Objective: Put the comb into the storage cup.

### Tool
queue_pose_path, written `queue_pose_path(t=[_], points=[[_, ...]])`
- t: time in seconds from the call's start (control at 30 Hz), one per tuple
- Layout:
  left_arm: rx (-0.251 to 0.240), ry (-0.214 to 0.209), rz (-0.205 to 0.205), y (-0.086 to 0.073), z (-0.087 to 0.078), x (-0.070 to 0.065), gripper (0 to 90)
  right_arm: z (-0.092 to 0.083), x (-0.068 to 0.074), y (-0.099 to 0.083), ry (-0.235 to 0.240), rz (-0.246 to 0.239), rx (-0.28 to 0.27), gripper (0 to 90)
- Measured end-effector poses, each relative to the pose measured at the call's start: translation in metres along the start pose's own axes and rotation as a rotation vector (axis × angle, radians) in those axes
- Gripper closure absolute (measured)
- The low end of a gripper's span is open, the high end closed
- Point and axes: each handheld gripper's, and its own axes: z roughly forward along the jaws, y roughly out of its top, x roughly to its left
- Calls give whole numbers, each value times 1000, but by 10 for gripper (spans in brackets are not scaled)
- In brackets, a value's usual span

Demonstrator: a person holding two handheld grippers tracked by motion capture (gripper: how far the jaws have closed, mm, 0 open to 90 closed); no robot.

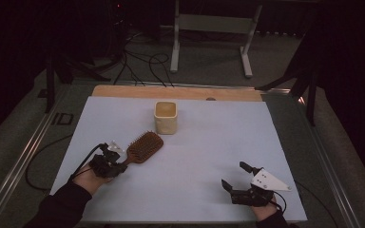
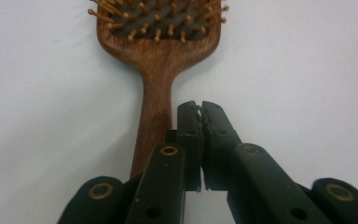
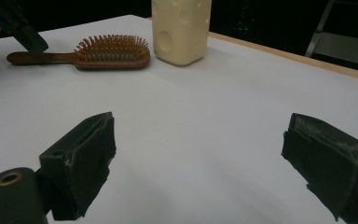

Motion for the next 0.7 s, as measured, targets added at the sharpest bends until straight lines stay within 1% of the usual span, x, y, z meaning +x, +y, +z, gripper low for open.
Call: queue_pose_path(t=[0.03, 0.1, 0.13, 0.2, 0.27, 0.33, 0.37, 0.4, 0.47, 0.5, 0.53, 0.6, 0.67, 0.7], points=[[8, 0, 6, 0, -1, 0, 854, 0, 0, 0, 0, 0, 0, 87], [19, -10, 18, 1, -1, 0, 824, 0, 0, 0, 1, 2, 1, 87], [27, -6, 24, 2, -2, -1, 801, 0, 0, 0, 0, 2, 1, 87], [38, -18, 34, 3, -2, -1, 777, 0, 0, 0, 0, 1, 0, 87], [56, -20, 44, 4, -2, -1, 724, 0, 0, 0, 0, 0, 1, 87], [66, -31, 46, 5, -2, 0, 703, 0, 0, 0, 1, 1, 1, 87], [67, -32, 40, 5, -1, 0, 662, 0, 0, 0, 1, 1, 1, 87], [72, -33, 44, 6, -1, 1, 652, 0, 0, 0, 1, 1, 1, 88], [73, -28, 45, 7, -2, 3, 588, 0, 0, 0, 1, 2, 1, 87], [79, -33, 50, 7, -2, 3, 578, 0, 0, 0, 0, 2, 2, 87], [81, -20, 51, 8, -3, 3, 533, 0, 0, 0, 1, 3, 2, 87], [87, -14, 51, 10, -5, 4, 458, 0, 0, 0, 1, 1, 3, 87], [99, -3, 61, 12, -6, 4, 350, 1, 0, 0, 1, 2, 3, 87], [107, 0, 60, 13, -6, 4, 280, 1, 0, 0, 2, 2, 3, 87]])
